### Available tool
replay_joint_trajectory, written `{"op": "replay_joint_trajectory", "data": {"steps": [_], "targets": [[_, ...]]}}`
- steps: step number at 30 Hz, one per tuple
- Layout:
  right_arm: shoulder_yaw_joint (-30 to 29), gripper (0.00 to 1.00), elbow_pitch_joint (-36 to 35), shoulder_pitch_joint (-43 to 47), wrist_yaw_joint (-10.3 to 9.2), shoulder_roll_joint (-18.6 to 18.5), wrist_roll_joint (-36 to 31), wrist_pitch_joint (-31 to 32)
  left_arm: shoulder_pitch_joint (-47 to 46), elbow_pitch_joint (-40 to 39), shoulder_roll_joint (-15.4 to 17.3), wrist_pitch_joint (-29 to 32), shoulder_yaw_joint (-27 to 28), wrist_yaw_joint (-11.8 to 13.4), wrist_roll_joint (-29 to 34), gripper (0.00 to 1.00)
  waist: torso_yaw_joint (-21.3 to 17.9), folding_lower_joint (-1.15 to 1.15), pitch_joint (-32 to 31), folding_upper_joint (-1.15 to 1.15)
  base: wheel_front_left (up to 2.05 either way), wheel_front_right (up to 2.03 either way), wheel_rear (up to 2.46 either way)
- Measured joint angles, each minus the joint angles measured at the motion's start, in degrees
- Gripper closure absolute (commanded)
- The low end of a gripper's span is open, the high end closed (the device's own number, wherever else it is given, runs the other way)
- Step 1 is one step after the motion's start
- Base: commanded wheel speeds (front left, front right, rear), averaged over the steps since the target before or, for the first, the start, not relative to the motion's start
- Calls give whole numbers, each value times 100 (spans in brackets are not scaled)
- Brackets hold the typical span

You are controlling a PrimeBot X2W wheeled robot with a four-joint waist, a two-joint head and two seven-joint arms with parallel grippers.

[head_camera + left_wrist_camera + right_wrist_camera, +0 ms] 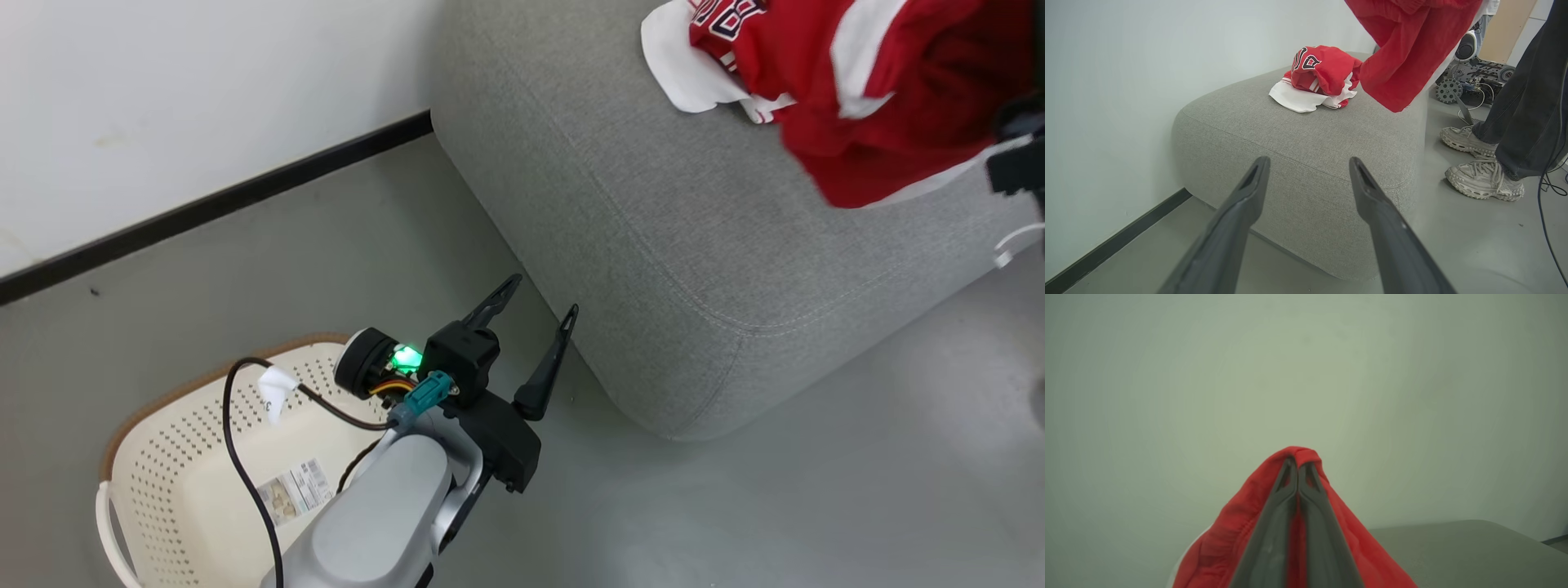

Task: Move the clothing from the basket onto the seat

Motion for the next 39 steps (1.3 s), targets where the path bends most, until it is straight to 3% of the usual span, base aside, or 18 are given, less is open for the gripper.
{"op": "replay_joint_trajectory", "data": {"steps": [22,30,39], "targets": [[-1081,100,482,-1619,-155,-845,-277,-19,-516,-22,12,0,-259,-53,230,0,496,1,1310,1,0,0,0],[-1332,100,865,-2100,-307,-1146,-425,-19,-715,-22,15,0,-267,-94,363,0,740,1,1799,1,0,0,0],[-1608,100,1591,-2535,-423,-1730,-681,-19,-879,-13,27,0,-287,-98,423,0,1041,0,2256,1,0,0,0]]}}
